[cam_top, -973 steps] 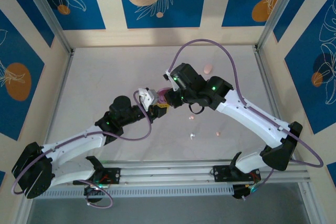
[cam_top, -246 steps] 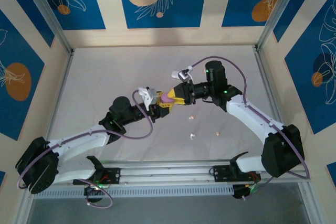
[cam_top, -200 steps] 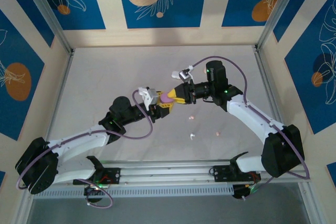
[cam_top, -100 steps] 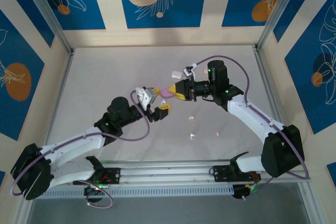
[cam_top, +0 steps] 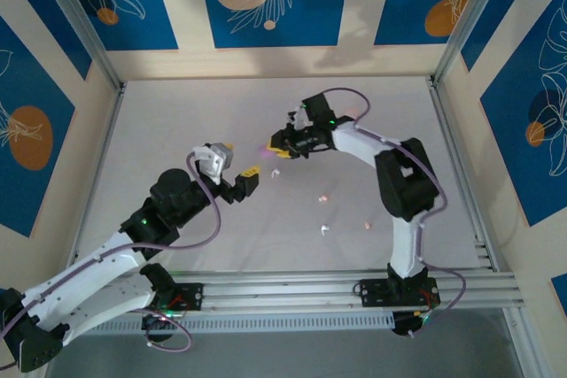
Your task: Insert the wireless bluetooth earbuds into the charging case
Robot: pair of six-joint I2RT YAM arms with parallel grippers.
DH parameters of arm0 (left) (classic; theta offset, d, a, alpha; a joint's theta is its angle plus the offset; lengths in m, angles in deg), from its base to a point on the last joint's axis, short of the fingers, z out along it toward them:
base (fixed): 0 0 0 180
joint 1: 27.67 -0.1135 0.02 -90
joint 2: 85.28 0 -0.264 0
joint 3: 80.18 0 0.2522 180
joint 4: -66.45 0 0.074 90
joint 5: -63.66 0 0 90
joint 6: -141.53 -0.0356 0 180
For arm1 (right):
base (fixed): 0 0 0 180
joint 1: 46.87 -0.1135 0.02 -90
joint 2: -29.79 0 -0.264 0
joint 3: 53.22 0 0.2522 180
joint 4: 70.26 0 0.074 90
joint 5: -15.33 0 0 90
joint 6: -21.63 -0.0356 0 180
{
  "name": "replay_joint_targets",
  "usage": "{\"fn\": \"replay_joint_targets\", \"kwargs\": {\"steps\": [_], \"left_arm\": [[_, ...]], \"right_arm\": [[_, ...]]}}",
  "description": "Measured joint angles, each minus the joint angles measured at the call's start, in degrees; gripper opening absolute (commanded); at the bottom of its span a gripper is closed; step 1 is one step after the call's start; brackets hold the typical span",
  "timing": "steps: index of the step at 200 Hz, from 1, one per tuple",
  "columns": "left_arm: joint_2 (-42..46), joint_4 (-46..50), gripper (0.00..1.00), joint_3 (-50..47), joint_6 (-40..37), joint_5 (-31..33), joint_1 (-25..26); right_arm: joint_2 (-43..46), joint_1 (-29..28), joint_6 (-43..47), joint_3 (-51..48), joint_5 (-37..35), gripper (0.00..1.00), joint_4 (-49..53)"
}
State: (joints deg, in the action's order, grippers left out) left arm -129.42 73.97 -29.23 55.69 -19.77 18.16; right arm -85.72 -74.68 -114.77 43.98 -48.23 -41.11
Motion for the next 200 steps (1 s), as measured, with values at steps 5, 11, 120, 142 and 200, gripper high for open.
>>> {"fn": "replay_joint_targets", "kwargs": {"steps": [5, 11, 120, 142, 200], "left_arm": [[0.31, 0.76, 0.85, 0.00, -0.02, 0.24, 0.00], [0.61, 1.53, 0.85, 0.00, -0.02, 0.57, 0.00], [0.13, 7.39, 0.87, 1.16, -0.02, 1.46, 0.00], [-0.55, 7.48, 0.87, 1.38, -0.02, 1.44, 0.00], [-2.27, 7.63, 0.88, 2.75, 0.00, 1.40, 0.00]], "right_arm": [[-2.01, -0.66, 0.72, 2.62, -0.92, 0.17, 1.38], [-4.11, -1.36, 1.36, 5.51, -1.88, 0.17, 2.99], [-24.37, -6.78, 8.94, 33.51, -8.26, 0.31, 21.73], [-24.37, -6.67, 9.44, 33.70, -8.48, 0.42, 22.75], [-24.22, -5.55, 12.61, 34.71, -12.85, 0.58, 27.63]]}}
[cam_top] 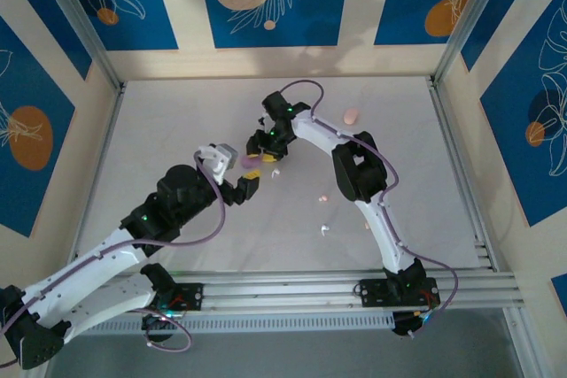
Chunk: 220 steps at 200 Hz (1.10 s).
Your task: Insert the wireless bluetooth earbuds into the charging case
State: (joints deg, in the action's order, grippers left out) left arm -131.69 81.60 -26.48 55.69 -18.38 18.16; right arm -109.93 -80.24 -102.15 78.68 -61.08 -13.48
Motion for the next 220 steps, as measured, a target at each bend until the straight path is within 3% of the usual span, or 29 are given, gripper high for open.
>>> {"fn": "replay_joint_targets", "kwargs": {"steps": [44, 98, 129, 161, 220], "left_arm": [[-1.53, 0.11, 0.88, 1.01, 0.00, -0.46, 0.00], [-3.48, 0.85, 0.88, 1.77, 0.44, -1.05, 0.00], [-4.72, 1.16, 0.88, 2.12, 1.31, -1.75, 0.00], [-5.97, 1.31, 0.88, 2.49, 1.79, -2.19, 0.00], [-6.34, 1.29, 0.88, 2.97, 2.38, -2.58, 0.00]], "right_arm": [[2.75, 3.26, 5.44, 0.48, -4.85, 0.58, 2.51], [5.11, 12.11, 12.44, 2.10, -9.14, 0.61, 1.20], [-0.13, 16.39, 15.17, 11.19, -8.48, 0.61, 1.40], [-7.78, 17.25, 18.05, 20.98, -6.62, 0.61, 3.10], [-13.14, 17.05, 22.14, 23.39, -1.36, 0.61, 5.46]]}}
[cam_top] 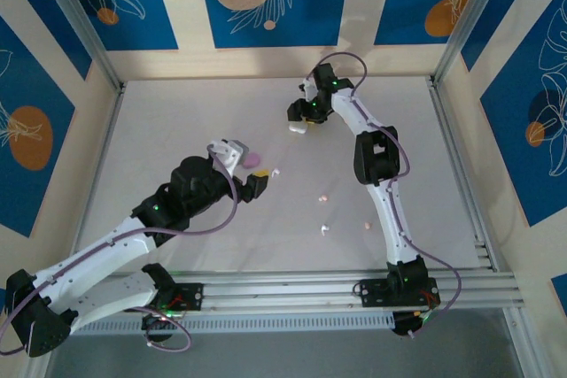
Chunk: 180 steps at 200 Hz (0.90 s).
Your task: Insert the wireless bluetooth earbuds into the charging case
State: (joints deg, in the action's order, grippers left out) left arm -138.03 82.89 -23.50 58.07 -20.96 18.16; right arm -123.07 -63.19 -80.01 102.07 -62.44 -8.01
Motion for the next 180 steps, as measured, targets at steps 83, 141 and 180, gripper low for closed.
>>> {"fn": "replay_joint_targets", "kwargs": {"steps": [83, 141, 180], "left_arm": [[-0.37, -0.04, 0.88, 0.00, 0.66, -0.70, 0.00], [-0.35, -0.04, 0.88, 0.00, 0.66, -0.85, 0.00], [-0.35, -0.04, 0.88, 0.00, 0.66, -0.85, 0.00]], "right_arm": [[2.54, -2.82, 6.82, -3.58, -2.49, 0.62, 3.63], [5.11, -6.71, 11.56, -7.32, -13.16, 0.64, 3.23], [5.11, -8.26, 11.98, -7.32, -19.63, 0.57, 3.21]]}}
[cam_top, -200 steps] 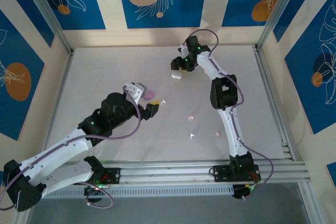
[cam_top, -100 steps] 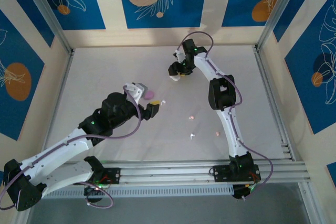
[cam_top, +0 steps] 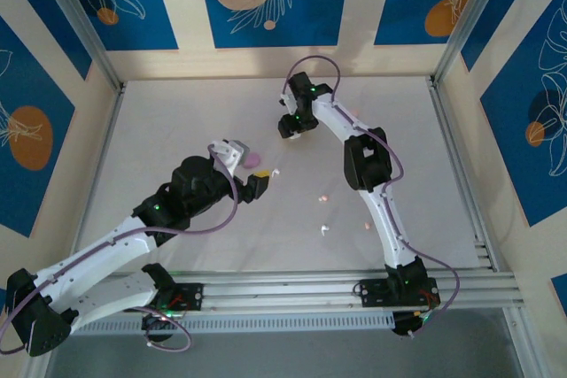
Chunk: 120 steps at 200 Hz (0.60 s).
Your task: Insert the wireless bluetooth earbuds into the charging case
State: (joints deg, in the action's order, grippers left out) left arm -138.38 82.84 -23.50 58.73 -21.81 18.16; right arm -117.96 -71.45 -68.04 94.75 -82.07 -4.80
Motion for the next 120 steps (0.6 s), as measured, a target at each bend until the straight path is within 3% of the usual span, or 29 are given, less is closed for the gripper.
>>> {"fn": "replay_joint_targets", "kwargs": {"steps": [75, 95, 120], "left_arm": [[0.44, 0.09, 0.88, 0.00, 0.72, 1.25, 0.00], [0.90, 0.52, 0.85, 0.00, 1.81, 3.41, 0.00], [1.14, 2.73, 0.80, 0.24, 4.55, 5.84, -0.39]], "right_arm": [[2.05, -1.03, 0.37, -3.41, -3.34, 0.36, -1.29], [6.01, -1.09, -0.15, -9.57, -2.32, 0.35, -2.27], [17.66, -1.20, -1.05, -24.15, 1.29, 0.35, -7.30]]}}
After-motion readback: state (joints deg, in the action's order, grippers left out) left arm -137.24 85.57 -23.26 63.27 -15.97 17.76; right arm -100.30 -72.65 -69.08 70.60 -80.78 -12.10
